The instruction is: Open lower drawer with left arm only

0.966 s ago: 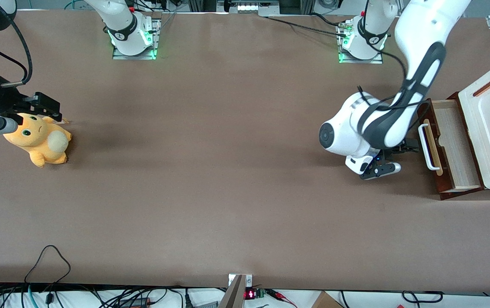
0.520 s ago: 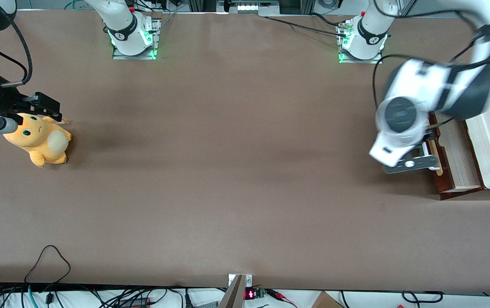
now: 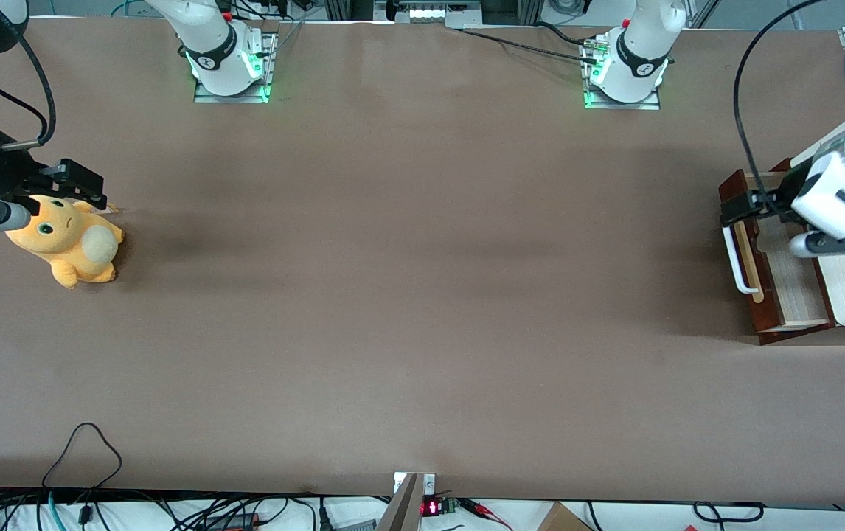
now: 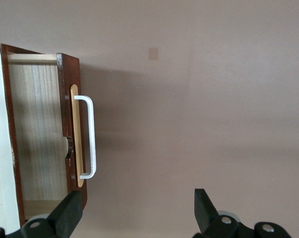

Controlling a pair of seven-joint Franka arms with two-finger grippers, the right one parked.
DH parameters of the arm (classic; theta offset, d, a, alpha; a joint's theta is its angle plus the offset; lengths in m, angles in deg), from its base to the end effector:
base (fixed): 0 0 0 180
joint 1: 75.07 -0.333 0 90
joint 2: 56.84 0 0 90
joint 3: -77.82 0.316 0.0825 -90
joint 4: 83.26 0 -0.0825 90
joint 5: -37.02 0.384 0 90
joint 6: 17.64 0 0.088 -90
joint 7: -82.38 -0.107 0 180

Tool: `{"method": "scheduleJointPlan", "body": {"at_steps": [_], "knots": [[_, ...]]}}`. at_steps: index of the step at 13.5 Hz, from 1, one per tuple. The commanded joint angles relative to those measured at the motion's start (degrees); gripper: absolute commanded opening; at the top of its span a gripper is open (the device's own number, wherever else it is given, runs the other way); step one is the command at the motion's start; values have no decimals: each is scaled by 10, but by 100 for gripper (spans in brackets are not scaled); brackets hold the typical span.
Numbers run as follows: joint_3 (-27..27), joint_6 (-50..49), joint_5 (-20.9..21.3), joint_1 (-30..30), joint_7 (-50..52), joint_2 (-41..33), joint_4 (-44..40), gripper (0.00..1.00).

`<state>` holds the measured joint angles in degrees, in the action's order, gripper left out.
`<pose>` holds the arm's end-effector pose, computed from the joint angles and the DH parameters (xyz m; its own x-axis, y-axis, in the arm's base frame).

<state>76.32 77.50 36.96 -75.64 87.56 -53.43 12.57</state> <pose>0.5735 -0.0090 0.5503 0.9947 0.0742 -0.0714 0.0741 -0.9972 -0.0039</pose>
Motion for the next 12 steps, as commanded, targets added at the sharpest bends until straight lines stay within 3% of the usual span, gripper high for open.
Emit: {"method": "scheduleJointPlan", "body": {"at_steps": [1,12], "knots": [[8,7,-9,14,-17,-38,35,100],[13,8,-12,21,-49,-35,27,100]]}}
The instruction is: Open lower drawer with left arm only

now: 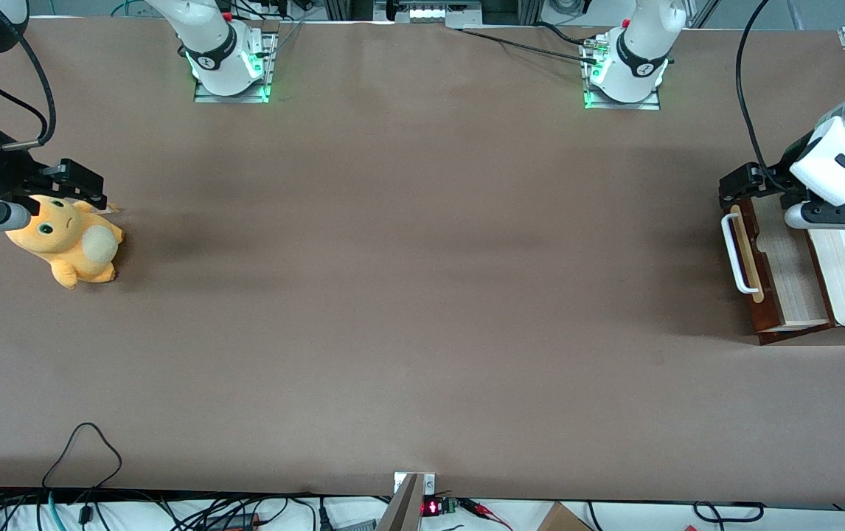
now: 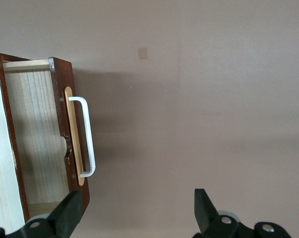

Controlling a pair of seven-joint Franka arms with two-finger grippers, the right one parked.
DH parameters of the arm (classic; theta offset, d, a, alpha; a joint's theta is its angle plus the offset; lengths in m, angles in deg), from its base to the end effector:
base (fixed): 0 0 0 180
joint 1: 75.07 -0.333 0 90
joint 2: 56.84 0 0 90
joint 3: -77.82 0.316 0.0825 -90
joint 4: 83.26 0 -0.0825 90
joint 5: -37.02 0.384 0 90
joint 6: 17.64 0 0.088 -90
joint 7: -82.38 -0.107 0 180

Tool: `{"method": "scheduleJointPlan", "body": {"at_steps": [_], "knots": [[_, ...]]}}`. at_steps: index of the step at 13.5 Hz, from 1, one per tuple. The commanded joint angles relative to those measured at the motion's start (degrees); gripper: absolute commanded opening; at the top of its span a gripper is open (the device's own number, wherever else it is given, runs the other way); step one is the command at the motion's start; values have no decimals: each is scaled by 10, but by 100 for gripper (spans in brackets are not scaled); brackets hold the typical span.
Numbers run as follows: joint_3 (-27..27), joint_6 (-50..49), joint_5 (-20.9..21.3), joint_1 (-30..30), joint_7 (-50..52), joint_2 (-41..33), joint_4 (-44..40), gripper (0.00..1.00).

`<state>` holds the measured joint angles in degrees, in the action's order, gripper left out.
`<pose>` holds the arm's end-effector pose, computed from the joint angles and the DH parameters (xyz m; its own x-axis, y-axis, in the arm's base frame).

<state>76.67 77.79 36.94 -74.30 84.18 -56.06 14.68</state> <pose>0.5603 -0.0189 0.5593 0.9983 -0.0019 -0.0574 -0.0019 -1.0000 -0.0002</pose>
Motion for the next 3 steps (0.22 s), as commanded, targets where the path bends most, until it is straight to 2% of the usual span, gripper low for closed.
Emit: {"method": "scheduleJointPlan", "body": {"at_steps": [1,3], "knots": [[10,6,-11,7,-15,-8,5,100],[11,5,-10,7,-15,-8,5,100]]}}
